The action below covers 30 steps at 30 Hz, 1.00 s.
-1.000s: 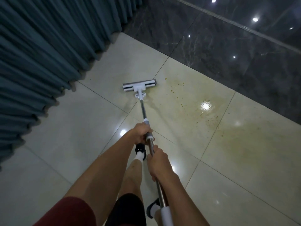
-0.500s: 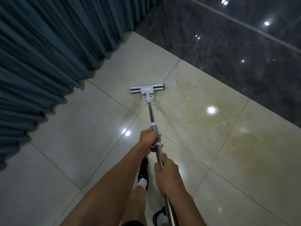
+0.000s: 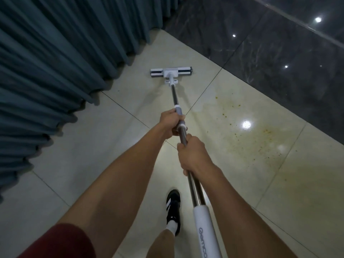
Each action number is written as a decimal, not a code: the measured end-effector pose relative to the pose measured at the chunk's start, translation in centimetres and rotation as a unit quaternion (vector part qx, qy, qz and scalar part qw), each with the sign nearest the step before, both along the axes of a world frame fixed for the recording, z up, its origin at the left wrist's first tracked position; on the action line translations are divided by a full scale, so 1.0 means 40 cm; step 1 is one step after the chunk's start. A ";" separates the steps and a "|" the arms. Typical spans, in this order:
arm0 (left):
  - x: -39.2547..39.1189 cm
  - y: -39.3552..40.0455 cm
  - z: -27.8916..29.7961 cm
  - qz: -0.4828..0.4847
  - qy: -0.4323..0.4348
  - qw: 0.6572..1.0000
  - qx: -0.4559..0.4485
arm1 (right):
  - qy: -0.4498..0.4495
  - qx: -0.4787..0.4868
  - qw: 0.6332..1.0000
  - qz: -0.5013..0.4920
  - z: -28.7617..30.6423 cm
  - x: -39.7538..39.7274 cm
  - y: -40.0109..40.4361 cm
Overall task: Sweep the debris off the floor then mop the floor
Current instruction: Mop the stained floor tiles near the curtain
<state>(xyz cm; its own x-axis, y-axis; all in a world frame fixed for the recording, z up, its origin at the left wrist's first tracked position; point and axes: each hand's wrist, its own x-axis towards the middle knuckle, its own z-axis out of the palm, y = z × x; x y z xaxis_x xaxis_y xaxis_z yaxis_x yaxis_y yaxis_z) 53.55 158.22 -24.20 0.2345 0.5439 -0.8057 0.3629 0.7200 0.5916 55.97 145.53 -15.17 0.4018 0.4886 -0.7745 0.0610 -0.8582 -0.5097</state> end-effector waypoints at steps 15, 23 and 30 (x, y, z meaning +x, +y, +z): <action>-0.013 -0.206 -0.006 -0.045 0.044 0.997 -0.033 | -0.042 -0.054 0.994 0.086 -0.025 0.007 -0.212; -0.124 -0.590 0.001 -0.027 0.071 0.996 -0.055 | -0.027 -0.060 0.990 0.128 0.022 -0.093 -0.597; -0.169 -0.958 0.010 -0.012 0.076 0.994 -0.074 | -0.011 -0.053 0.989 0.137 0.068 -0.124 -0.969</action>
